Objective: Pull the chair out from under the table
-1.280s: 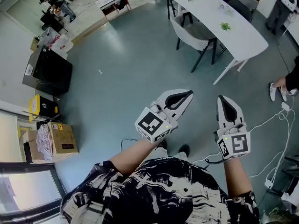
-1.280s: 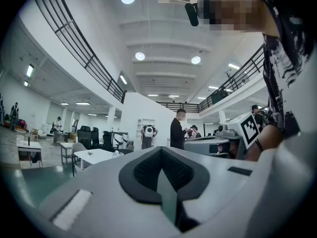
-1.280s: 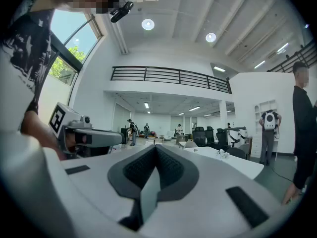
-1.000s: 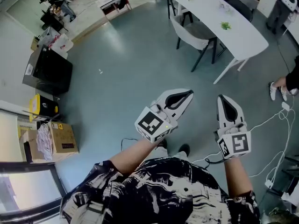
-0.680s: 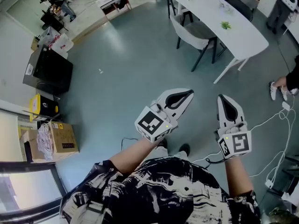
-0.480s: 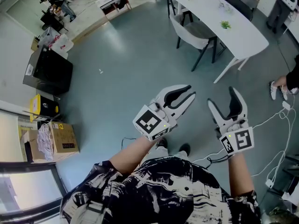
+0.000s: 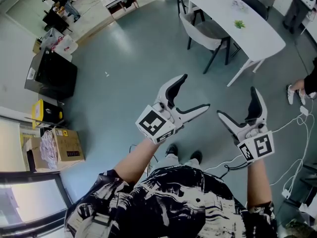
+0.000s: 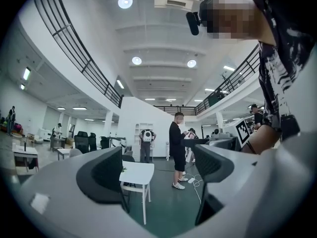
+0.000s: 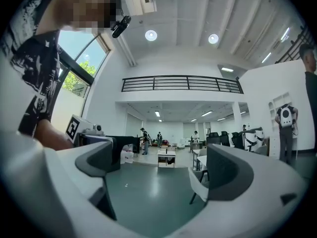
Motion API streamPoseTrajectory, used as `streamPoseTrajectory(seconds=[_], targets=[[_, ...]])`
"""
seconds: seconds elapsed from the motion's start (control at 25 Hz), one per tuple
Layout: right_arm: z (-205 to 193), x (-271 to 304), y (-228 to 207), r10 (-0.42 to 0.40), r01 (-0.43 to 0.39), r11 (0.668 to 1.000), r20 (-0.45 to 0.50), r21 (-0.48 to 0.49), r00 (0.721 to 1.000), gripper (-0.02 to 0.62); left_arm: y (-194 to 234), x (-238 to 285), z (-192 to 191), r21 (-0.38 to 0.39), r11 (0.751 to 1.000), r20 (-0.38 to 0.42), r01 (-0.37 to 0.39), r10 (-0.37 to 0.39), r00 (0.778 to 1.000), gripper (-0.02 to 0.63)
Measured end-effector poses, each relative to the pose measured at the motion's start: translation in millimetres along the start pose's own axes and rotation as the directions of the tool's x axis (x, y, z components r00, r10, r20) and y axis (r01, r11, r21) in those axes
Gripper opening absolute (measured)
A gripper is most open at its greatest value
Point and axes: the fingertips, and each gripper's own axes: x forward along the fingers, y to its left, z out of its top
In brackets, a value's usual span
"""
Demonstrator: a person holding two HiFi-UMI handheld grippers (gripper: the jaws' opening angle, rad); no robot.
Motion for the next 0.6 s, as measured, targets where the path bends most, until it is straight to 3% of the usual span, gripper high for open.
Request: streamPoseTrajectory(seconds=[0.6], targets=[[-3, -4, -13, -0.002, 0.001, 1.0, -0.011, -0.017, 1.0, 0.543, 5, 10, -3, 0.0, 1.0, -0.008, -0.032, 0.032, 0.999, 0.434]])
